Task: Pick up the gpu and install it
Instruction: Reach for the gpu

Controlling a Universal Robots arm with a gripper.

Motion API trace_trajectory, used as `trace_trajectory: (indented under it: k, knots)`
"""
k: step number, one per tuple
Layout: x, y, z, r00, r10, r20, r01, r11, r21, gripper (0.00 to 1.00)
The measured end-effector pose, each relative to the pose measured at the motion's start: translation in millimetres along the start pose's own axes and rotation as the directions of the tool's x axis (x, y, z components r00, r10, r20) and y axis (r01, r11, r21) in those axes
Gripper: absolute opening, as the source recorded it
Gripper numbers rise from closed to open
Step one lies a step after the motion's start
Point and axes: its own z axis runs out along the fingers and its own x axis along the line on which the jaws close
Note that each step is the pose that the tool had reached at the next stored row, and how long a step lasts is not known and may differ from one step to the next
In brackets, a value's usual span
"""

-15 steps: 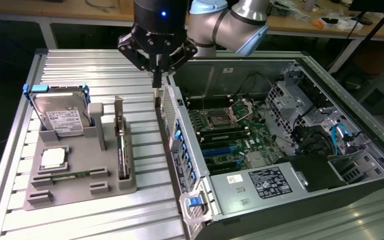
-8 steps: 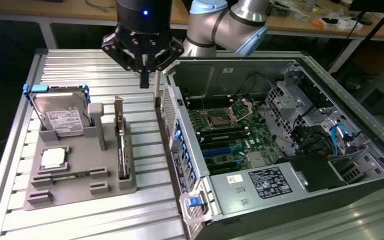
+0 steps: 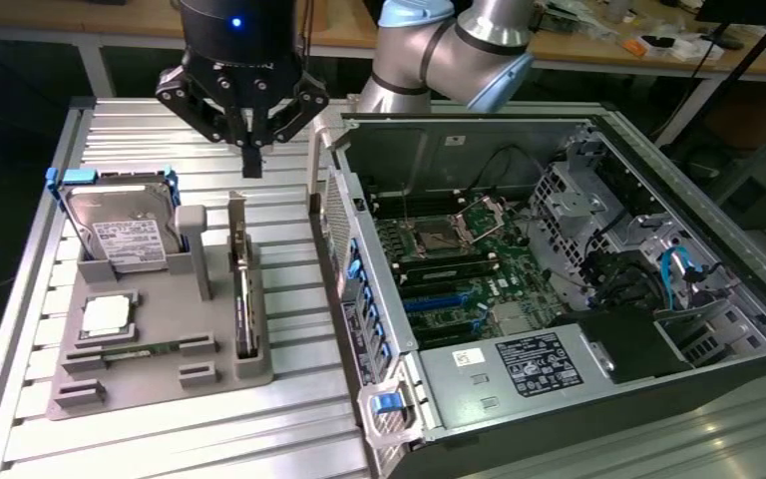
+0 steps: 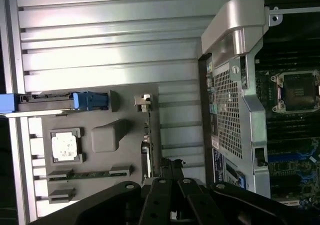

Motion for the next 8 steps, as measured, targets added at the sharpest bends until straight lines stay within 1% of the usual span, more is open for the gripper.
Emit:
trace_trajectory:
  k: [8]
  knots:
    - [28.2,-2.1,-0.9,1.0000,0.000,-0.0003,0.000,1.0000,0.0002,0.11]
